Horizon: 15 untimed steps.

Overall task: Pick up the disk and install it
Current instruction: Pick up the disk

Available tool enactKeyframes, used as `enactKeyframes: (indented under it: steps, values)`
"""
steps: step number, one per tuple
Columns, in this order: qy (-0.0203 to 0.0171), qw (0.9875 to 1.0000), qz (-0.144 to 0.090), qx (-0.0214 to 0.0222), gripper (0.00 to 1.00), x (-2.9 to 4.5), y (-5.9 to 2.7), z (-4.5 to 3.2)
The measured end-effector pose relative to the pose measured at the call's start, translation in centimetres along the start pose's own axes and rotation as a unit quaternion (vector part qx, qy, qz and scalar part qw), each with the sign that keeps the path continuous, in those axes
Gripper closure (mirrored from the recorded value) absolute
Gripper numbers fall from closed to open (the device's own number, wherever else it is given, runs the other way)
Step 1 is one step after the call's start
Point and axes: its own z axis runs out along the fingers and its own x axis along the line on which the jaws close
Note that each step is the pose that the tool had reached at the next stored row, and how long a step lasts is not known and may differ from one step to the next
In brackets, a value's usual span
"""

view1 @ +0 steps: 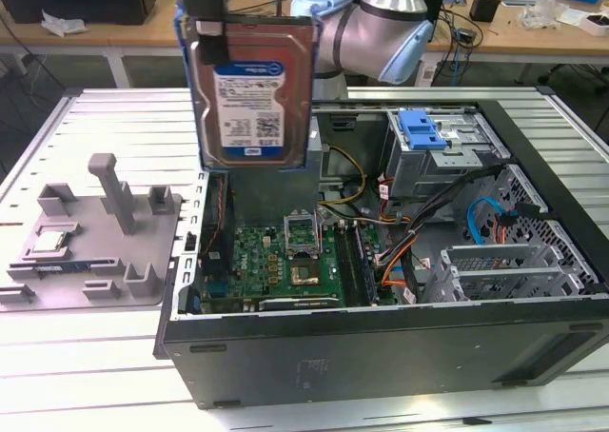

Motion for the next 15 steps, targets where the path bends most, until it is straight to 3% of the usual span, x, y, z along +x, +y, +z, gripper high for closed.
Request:
enactKeyframes:
  steps: [6, 14, 15]
  values:
    - [0.0, 1.0, 0.0, -0.004, 0.63, 1.36, -3.58, -0.15]
    - [0.0, 1.0, -0.001, -0.0078, 0.63, 2.74, -7.23, -0.28]
    - [0.0, 1.0, -0.001, -0.0091, 0.63, 3.18, -8.32, -0.31]
